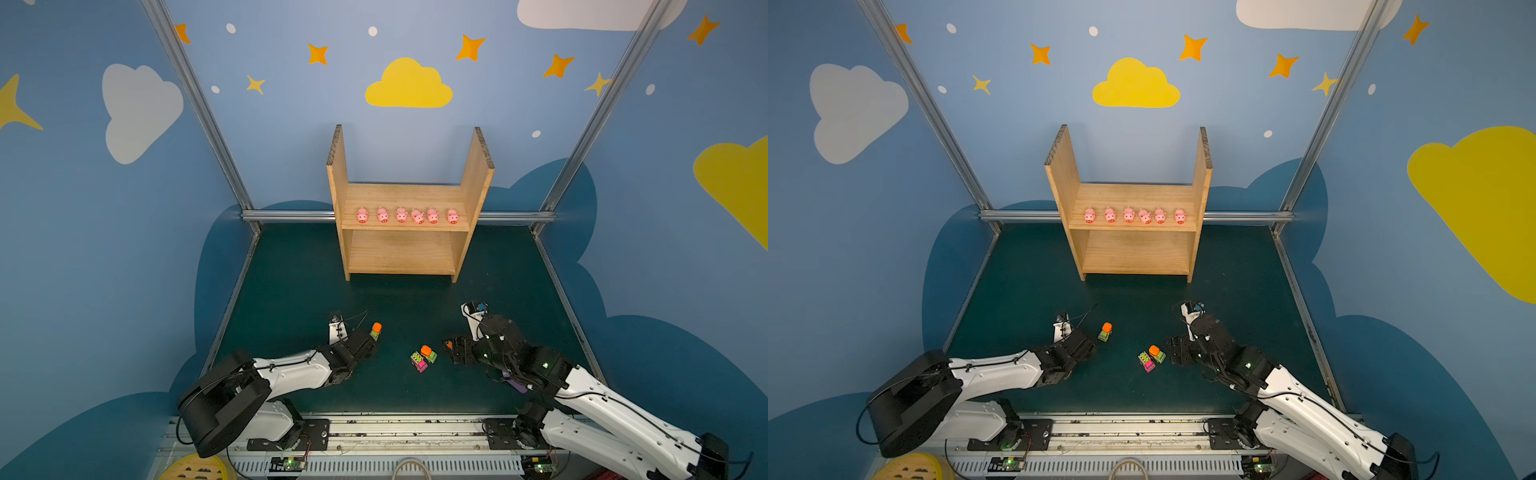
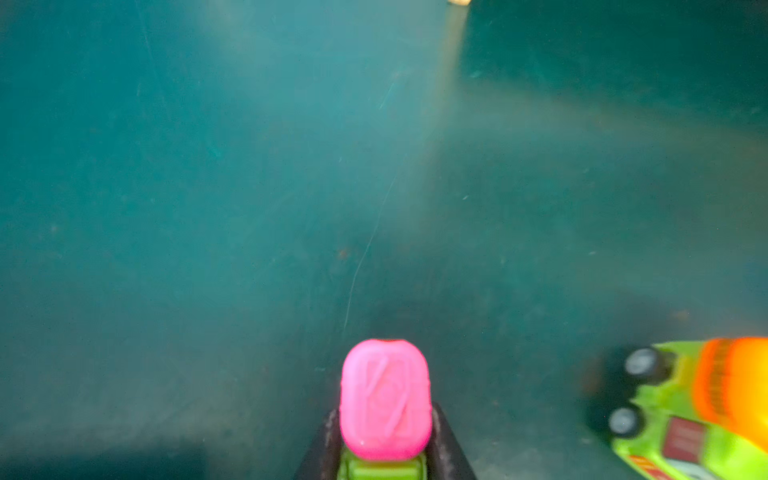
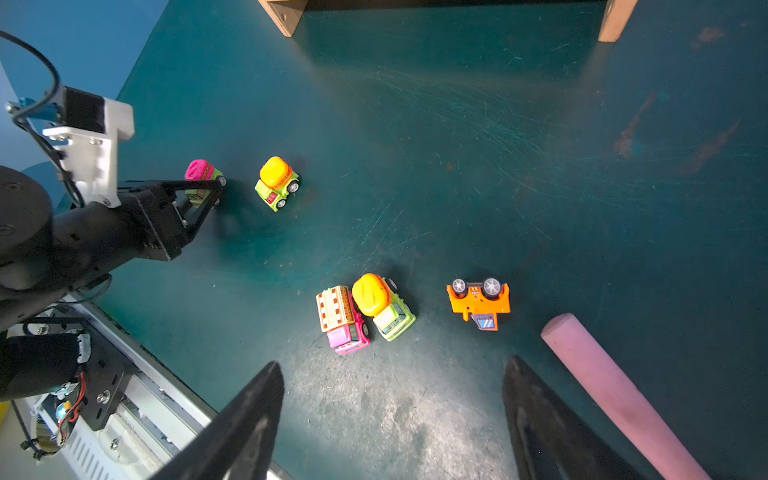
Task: Place and organize the plastic toys onto the shelf
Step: 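Lift the pink-topped truck with the left gripper, then carry the pink-topped truck with the left gripper to the upper shelf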
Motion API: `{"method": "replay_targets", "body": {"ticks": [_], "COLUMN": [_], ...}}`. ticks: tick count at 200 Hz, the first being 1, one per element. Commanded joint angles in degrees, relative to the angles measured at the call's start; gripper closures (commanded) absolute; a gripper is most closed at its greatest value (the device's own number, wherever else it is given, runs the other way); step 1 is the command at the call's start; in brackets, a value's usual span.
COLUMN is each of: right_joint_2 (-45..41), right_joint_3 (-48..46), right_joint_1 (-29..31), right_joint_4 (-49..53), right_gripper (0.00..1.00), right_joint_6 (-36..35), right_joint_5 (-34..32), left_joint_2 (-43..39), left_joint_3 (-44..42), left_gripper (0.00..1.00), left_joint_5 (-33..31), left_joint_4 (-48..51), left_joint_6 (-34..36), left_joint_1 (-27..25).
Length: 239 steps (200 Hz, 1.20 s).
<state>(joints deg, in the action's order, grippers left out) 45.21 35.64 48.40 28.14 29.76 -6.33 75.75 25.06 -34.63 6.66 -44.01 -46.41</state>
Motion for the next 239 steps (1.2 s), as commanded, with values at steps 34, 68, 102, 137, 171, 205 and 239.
{"method": "replay_targets", "body": {"ticks": [34, 68, 102, 137, 171, 205, 239], "right_joint_2": [-0.7, -1.8, -3.9, -5.1, -6.8, -8.3, -8.4], "right_joint_3": [-0.2, -0.2, -0.7, -1.2, -2.3, -3.2, -3.2], "right_joint_1": [-0.3, -0.5, -0.6, -1.3, -1.7, -2.4, -3.4], "right_joint_4": [0.8, 1.4, 2.3, 3.0, 3.3, 3.9, 4.2], "right_gripper": [0.19, 0.19, 0.18, 0.19, 0.19, 0.19, 0.19], "right_joint_6": [-0.5, -0.7, -0.7, -0.8, 0.0, -0.1, -0.6], "right_joint_5": [0.4, 0.2, -0.2, -0.7, -0.7, -1.5, -2.0], "left_joint_2": [-1.8, 0.3, 3.4, 8.5, 12.8, 17.1, 21.3], "left_joint_3": [6.0, 10.1, 14.6, 20.3, 24.8, 29.6, 33.8], "left_gripper": [0.75, 0.75, 0.75, 0.75, 0.75, 0.75, 0.75], "left_joint_5": [-1.3, 0.5, 3.4, 4.9, 6.3, 7.6, 9.5], "left_joint_4": [2.7, 1.3, -0.9, -2.8, -4.7, -6.0, -7.0], "left_joint_6": [6.2, 10.0, 13.4, 17.6, 20.1, 22.8, 24.8], "left_joint_1": [0.5, 2.6, 5.2, 7.2, 9.6, 11.9, 14.0]}}
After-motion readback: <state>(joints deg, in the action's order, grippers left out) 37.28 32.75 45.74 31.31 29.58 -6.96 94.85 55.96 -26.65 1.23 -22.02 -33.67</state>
